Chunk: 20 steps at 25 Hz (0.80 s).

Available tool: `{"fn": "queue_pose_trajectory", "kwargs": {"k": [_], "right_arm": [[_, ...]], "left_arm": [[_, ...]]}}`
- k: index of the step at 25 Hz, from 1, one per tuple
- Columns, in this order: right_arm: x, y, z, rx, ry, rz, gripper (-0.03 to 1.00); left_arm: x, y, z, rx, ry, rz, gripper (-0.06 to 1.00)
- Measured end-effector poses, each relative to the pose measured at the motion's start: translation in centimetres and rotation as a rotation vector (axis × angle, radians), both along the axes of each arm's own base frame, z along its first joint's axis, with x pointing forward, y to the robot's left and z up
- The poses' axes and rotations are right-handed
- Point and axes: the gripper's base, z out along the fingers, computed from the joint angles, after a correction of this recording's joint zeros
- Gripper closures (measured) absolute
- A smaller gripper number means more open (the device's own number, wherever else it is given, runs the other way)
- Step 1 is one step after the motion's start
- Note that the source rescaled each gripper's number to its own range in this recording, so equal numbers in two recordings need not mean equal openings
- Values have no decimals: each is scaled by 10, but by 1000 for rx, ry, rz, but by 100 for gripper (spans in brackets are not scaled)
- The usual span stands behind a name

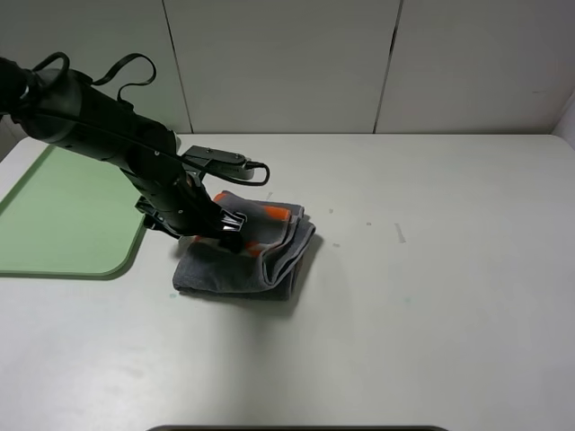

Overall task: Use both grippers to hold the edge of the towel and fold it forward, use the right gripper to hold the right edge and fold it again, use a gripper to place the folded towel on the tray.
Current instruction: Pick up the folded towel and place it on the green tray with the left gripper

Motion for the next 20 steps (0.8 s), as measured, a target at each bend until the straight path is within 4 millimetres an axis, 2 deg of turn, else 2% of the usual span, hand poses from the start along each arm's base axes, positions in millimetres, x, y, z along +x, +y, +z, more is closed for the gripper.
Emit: {"fn": "queue_pose_trajectory", "kwargs": {"k": [3, 6, 9, 11, 20], "right_arm": [[0, 0, 0, 0, 0, 0, -3], [0, 0, 0, 0, 0, 0, -3], [0, 0, 0, 0, 0, 0, -3], [0, 0, 0, 0, 0, 0, -3], [0, 0, 0, 0, 0, 0, -3]], "left_arm": [[0, 0, 0, -4, -2, 2, -6], [0, 0, 0, -6, -3, 3, -1], [0, -1, 0, -12, -4, 8, 10], [0, -1, 0, -14, -3, 11, 14], [1, -2, 0, -26, -13, 19, 50]]}}
